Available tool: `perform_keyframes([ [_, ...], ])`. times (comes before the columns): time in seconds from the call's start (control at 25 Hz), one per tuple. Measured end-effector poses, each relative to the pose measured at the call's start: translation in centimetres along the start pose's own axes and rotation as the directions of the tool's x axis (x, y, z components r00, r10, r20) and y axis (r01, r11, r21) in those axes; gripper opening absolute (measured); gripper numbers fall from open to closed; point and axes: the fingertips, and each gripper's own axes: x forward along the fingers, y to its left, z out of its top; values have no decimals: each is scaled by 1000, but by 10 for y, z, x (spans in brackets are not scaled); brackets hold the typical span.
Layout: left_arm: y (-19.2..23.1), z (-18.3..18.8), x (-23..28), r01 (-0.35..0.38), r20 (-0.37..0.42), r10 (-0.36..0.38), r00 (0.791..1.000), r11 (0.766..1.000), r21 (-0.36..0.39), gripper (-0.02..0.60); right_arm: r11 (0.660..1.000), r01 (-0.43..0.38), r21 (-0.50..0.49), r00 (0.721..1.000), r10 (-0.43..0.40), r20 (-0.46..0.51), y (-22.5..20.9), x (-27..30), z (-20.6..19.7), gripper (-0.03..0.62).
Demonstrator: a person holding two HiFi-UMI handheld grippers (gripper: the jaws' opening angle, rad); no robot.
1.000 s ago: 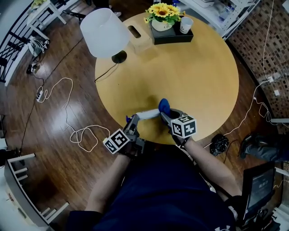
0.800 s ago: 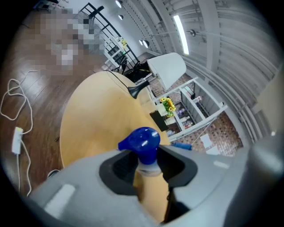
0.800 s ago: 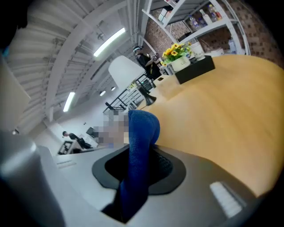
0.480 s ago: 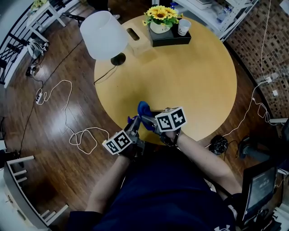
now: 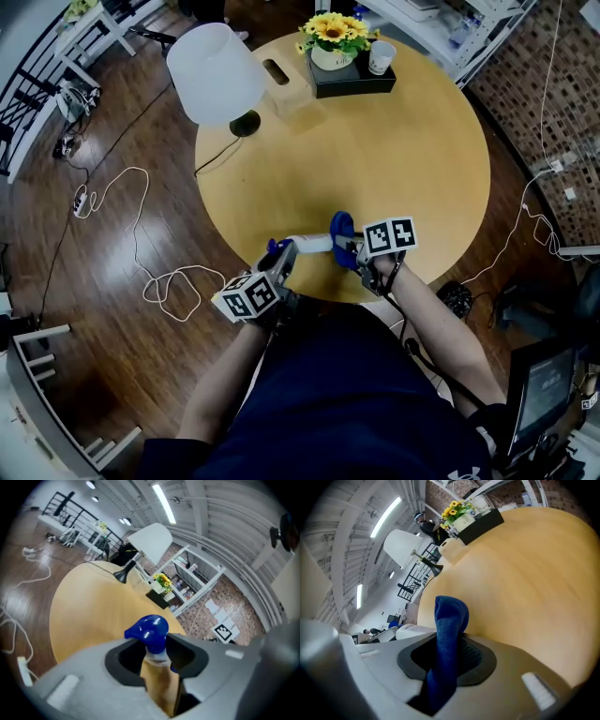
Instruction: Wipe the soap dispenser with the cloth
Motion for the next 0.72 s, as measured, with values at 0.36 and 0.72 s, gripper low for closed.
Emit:
perform_keyframes([
  [0.36,-72,-38,28,343,-417,5,909,558,756,133,996,38,85,991,-49,128,-30,-34,-21,97],
  [0.72,-99,-72,28,582,-573,184,798,10,813,155,990,38,134,981,-62,183,-36,-52,-35,97],
])
